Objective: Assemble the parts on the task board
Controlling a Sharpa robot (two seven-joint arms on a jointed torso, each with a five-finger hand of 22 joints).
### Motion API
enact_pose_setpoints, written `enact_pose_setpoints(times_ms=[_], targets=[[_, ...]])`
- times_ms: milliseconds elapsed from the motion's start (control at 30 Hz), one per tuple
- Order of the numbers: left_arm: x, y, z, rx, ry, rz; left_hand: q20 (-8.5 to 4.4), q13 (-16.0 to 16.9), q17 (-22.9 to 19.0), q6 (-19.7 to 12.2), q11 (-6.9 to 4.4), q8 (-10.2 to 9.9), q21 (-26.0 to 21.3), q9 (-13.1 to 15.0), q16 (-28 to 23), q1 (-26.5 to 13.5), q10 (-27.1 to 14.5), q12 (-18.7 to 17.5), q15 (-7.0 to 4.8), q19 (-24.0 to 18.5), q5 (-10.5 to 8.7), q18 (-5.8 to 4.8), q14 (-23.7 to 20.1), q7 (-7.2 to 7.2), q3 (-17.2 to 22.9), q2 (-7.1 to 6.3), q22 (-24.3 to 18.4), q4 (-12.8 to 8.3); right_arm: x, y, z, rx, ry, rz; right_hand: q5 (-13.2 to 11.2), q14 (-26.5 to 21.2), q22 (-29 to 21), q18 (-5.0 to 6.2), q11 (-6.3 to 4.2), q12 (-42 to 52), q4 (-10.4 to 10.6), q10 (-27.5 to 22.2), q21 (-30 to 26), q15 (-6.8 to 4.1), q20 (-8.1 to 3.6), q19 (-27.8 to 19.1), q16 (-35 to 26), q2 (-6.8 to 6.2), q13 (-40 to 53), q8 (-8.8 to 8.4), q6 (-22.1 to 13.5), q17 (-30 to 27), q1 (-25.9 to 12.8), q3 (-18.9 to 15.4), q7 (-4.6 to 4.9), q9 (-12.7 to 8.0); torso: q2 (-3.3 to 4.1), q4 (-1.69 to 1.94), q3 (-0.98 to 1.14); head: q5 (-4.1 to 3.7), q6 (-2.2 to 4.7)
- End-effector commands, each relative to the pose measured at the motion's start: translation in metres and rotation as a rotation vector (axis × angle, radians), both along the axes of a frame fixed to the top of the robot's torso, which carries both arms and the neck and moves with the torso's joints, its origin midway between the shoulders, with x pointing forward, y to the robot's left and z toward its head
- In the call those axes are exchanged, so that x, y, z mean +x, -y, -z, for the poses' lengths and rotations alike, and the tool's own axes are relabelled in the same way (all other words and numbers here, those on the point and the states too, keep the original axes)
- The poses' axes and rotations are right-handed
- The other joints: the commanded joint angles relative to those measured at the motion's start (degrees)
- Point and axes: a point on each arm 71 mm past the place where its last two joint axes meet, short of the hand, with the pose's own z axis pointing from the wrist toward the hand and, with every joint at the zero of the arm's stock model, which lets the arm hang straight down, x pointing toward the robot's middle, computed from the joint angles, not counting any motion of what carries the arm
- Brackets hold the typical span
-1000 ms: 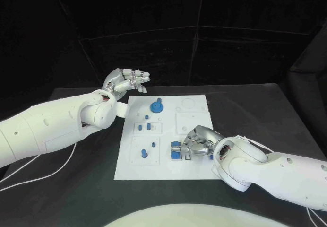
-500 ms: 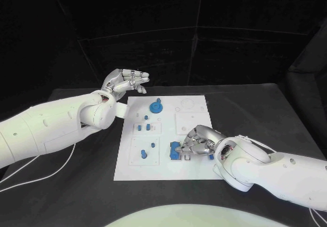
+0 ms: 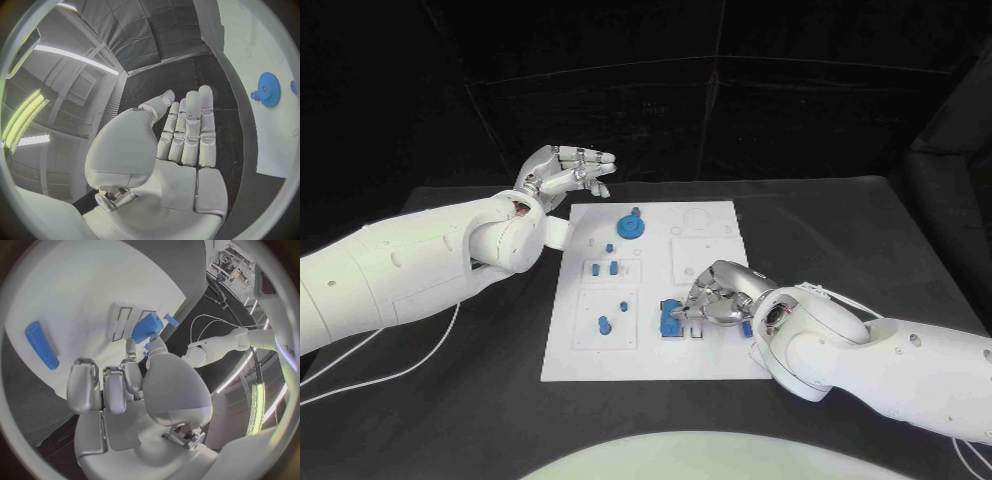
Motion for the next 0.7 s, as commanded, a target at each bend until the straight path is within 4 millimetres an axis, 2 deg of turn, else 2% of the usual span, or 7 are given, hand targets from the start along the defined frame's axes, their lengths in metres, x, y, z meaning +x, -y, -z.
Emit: enact_pose_setpoints(times_ms=[33,167,433,700], targets=[[0.000,0.001,-0.001,-0.006,0.002,0.009,0.14,0.05,-0.07,-0.08,-0.11,0.37,-0.30,0.02,-0.11,0.07,-0.32,0.18,-0.06,-0.29,-0.16,0.29,-0.35,0.15,-0.34,0.69,-0.08,-0.08,-0.001,0.000,0.000,-0.006,0.023,-0.013,0.38,3.93,0.08,-1.12,-0.26,-0.10,-0.19,0.28,0.35,-0.43,0.00,0.42,0.10,0.16,-0.16,0.28,0.42,2.85,0.32,-0.11,0.00,0.09,0.01,0.02,0.01,0.04,0.00],[0.000,0.000,-0.001,-0.006,0.002,0.008,0.14,0.05,-0.07,-0.08,-0.11,0.37,-0.30,0.02,-0.11,0.07,-0.32,0.18,-0.06,-0.29,-0.16,0.29,-0.35,0.15,-0.34,0.69,-0.08,-0.08,-0.004,-0.004,-0.005,0.058,0.062,-0.055,0.69,4.01,0.29,-1.15,-0.38,0.38,0.11,0.59,0.44,-0.52,-0.09,0.49,0.27,0.33,0.34,0.55,0.87,3.26,-0.45,-0.70,-0.16,0.30,0.00,-0.01,0.08,0.14,0.13],[0.000,0.000,-0.001,-0.005,0.001,0.008,0.14,0.05,-0.07,-0.08,-0.11,0.37,-0.30,0.02,-0.11,0.07,-0.32,0.18,-0.06,-0.29,-0.16,0.29,-0.35,0.15,-0.34,0.69,-0.08,-0.08,-0.009,-0.013,-0.014,0.146,0.124,-0.158,0.29,4.12,0.49,-1.18,-0.56,0.62,-0.27,0.76,0.54,-0.66,-0.23,0.56,0.52,0.54,0.63,0.70,1.06,3.83,-0.03,-0.85,-0.36,0.45,0.02,-0.03,0.06,0.13,0.15],[0.000,0.000,-0.001,-0.005,0.001,0.008,0.14,0.05,-0.07,-0.08,-0.11,0.37,-0.30,0.02,-0.11,0.07,-0.32,0.18,-0.06,-0.29,-0.16,0.29,-0.35,0.15,-0.34,0.69,-0.08,-0.08,-0.008,-0.014,-0.008,0.084,0.089,-0.203,-2.31,4.11,0.67,-1.21,-0.62,0.22,-1.85,0.62,0.60,-0.76,-0.40,0.57,0.54,1.29,0.53,0.67,0.90,3.93,1.84,-0.87,-0.38,0.68,0.02,0.05,-0.03,0.11,0.19]])
